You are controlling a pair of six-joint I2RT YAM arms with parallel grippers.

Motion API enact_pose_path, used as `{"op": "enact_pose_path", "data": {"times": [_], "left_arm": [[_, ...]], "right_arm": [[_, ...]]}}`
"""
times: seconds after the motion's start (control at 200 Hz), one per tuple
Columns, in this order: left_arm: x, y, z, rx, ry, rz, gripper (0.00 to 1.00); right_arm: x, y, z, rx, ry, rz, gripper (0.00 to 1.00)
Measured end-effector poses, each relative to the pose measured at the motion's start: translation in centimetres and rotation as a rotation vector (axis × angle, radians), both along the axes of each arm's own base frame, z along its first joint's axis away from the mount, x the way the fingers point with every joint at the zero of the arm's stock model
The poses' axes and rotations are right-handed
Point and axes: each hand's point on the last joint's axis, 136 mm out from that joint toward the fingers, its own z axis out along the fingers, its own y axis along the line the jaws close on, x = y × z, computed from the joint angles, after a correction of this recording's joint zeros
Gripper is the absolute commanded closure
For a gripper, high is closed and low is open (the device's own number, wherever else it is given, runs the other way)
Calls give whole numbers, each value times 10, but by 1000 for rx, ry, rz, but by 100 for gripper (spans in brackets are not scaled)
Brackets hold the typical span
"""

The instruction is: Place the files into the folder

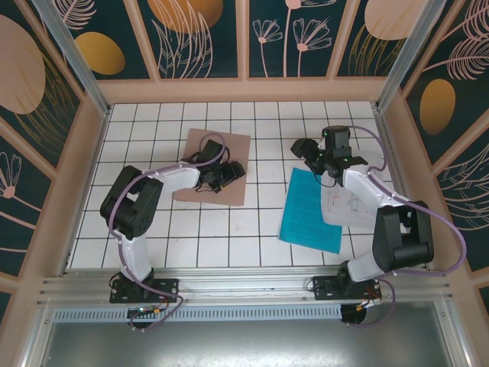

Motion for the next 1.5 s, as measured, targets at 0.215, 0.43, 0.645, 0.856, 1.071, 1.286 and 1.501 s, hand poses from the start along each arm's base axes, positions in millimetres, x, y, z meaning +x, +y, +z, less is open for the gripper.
{"op": "enact_pose_path", "data": {"times": [0.215,0.43,0.645,0.856,1.071,1.286,1.501], "left_arm": [[43,70,49,161,-70,100,26],[110,157,79,360,-156,126,45],[145,160,35,503,-129,-64,44],[133,162,-5,549,-47,-183,46],[132,162,-8,544,-72,-210,51],[118,157,-7,489,-104,-225,61],[92,144,-7,388,-107,-225,62]], "right_arm": [[-7,16,3,8,-7,52,34],[-15,33,4,18,-6,107,35],[-19,34,18,25,-39,112,34],[-31,31,27,29,-57,112,34],[-32,31,27,29,-53,112,35],[-31,31,21,26,-37,114,35],[-29,37,6,24,-4,127,35]]}}
